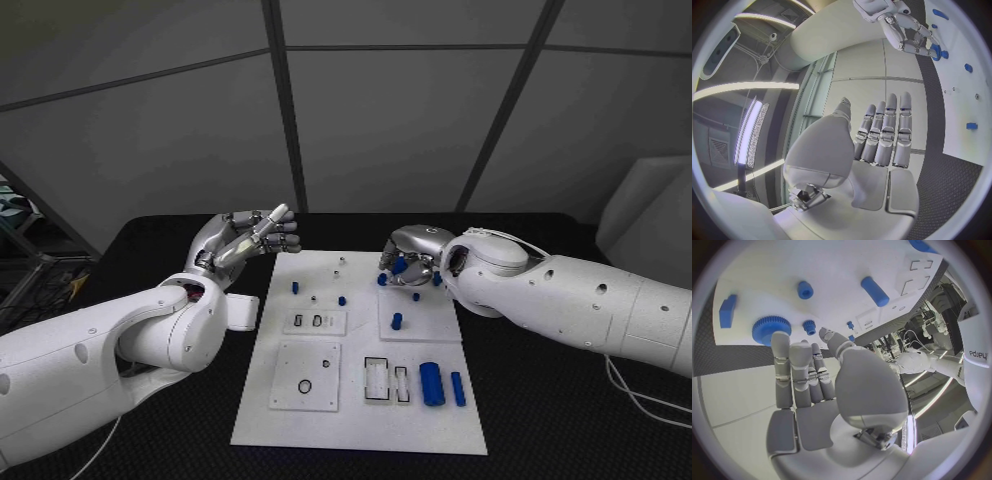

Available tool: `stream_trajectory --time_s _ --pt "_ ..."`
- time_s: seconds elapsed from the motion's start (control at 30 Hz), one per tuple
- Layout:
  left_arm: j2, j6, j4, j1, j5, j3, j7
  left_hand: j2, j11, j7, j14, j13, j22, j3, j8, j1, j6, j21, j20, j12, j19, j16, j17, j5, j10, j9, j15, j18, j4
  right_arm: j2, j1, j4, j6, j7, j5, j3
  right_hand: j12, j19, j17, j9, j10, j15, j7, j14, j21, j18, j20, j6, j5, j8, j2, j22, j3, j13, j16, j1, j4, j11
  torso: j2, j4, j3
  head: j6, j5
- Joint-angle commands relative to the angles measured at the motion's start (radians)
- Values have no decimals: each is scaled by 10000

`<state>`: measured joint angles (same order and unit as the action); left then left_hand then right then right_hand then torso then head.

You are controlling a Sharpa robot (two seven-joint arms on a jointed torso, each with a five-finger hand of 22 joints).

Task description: Assemble the parts on the task board

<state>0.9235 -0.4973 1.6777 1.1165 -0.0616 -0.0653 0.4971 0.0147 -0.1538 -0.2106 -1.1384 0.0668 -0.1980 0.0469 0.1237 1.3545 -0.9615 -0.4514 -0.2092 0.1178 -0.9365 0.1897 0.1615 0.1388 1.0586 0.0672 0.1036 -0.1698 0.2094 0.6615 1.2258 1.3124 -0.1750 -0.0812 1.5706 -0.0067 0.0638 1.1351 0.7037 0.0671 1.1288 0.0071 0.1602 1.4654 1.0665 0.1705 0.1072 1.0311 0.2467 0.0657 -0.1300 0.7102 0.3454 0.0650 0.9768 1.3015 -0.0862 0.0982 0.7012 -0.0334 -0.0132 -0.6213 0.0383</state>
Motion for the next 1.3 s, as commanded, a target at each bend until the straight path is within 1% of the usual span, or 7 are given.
stream_trajectory --time_s 0.03,0.17,0.4,0.57,0.73,0.97,1.3 --pt "8 184 38 13 -110 -9 -45 15 -69 -63 4 -10 -11 7 -74 54 -42 -39 -9 -79 -75 -67 13 -40 9 -17 28 -123 -30 -36 30 -16 335 -389 559 8 35 86 292 -1 -91 66 -24 272 215 -221 -8 -89 -55 -13 -70 247 -24 11 299 13 88 9 78 -24 -3 1 16" --pt "19 197 42 12 -110 -9 -59 15 -75 -70 18 -10 -14 20 -92 46 -36 -45 -11 -101 -73 -95 19 -41 2 -18 36 -119 -32 -88 31 -54 281 -415 594 8 60 284 937 3 -45 59 -27 289 668 -303 2 -84 -48 -6 -26 849 16 17 890 63 148 8 90 -21 8 -7 -10" --pt "29 220 40 13 -110 -9 -86 17 -81 -78 25 -11 -16 29 -106 39 -31 -50 -13 -117 -70 -113 25 -42 -5 -18 41 -116 -31 -199 33 -157 134 -387 608 8 71 514 1644 6 72 51 -22 295 1194 -399 12 -50 69 -2 14 1538 161 13 1552 59 274 -5 107 -22 2 -12 -27" --pt "32 245 39 13 -110 -9 -117 19 -86 -84 29 -11 -17 35 -118 35 -27 -52 -14 -130 -66 -127 30 -42 -11 -19 44 -115 -32 -255 34 -210 99 -390 604 8 88 763 2295 3 203 36 -36 334 1640 -494 19 -89 113 -5 26 2169 308 16 2121 63 373 -30 125 -18 9 -33 -28" --pt "37 257 28 13 -110 -9 -139 19 -86 -84 29 -11 -17 35 -118 35 -27 -52 -14 -130 -66 -127 30 -42 -11 -19 44 -115 -32 -308 35 -287 194 -409 600 8 105 864 2570 10 316 20 -47 340 1845 -533 19 -50 89 6 75 2450 451 18 2377 117 413 -54 134 -2 10 -60 -36" --pt "29 287 13 13 -110 -9 -164 21 -92 -92 34 -12 -18 42 -133 32 -20 -55 -17 -147 -60 -143 36 -41 -20 -19 49 -112 -35 -396 36 -399 415 -435 598 7 110 1031 2808 18 448 -1 -57 326 2125 -599 22 22 10 19 100 2864 634 15 2613 182 447 -79 149 -9 11 -106 -43" --pt "32 310 11 15 -110 -10 -178 21 -92 -92 34 -12 -18 42 -133 32 -20 -55 -17 -147 -60 -143 36 -41 -20 -19 49 -112 -35 -593 36 -562 675 -386 577 5 109 1133 2927 23 525 -13 -69 311 2289 -637 24 79 -30 27 96 3111 732 15 2732 209 464 -99 168 -13 7 -181 -66"
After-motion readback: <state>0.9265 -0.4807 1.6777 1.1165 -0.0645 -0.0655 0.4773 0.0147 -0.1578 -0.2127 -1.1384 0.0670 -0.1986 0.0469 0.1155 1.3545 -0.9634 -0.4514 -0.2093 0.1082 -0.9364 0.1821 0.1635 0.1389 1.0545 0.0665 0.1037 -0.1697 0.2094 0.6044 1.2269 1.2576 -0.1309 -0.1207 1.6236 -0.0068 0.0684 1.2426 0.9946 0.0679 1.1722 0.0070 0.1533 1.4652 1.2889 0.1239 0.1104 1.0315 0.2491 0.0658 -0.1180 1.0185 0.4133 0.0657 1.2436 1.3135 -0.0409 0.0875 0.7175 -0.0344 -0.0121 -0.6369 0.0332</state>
